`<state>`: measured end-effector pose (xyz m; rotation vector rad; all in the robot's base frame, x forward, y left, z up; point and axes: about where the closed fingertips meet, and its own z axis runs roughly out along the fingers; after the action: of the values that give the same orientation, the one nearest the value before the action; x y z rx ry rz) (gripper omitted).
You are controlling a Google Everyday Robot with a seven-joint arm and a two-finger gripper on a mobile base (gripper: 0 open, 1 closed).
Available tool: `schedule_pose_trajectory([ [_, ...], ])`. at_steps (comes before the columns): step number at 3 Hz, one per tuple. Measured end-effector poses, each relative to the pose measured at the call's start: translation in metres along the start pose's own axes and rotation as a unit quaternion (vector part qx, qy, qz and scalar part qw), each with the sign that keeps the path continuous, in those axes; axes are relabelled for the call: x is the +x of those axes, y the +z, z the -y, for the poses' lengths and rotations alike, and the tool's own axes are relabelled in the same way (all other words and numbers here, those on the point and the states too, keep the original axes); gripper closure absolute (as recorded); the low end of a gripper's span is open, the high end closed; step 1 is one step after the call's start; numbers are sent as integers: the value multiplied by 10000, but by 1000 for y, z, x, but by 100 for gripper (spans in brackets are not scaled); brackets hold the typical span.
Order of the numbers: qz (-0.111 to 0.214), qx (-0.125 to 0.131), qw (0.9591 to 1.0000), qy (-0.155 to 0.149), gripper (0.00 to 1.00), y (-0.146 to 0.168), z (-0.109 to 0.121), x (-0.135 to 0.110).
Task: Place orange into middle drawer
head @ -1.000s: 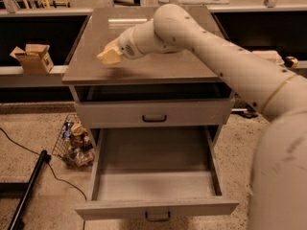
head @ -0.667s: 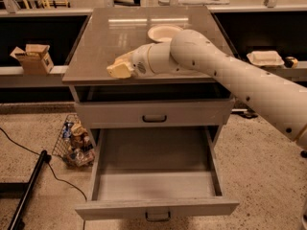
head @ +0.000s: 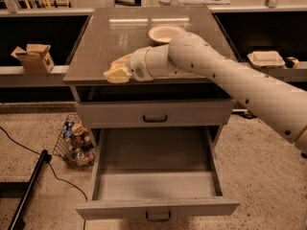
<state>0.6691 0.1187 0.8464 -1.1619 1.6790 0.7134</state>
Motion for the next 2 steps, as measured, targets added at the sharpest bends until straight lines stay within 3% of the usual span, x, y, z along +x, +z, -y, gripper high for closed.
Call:
schedule_pose_trajectory([
  [1, 99, -345, 9990, -283, 100, -10, -36, 17],
  [2, 243, -471, 9982, -265, 100, -31, -68, 49],
])
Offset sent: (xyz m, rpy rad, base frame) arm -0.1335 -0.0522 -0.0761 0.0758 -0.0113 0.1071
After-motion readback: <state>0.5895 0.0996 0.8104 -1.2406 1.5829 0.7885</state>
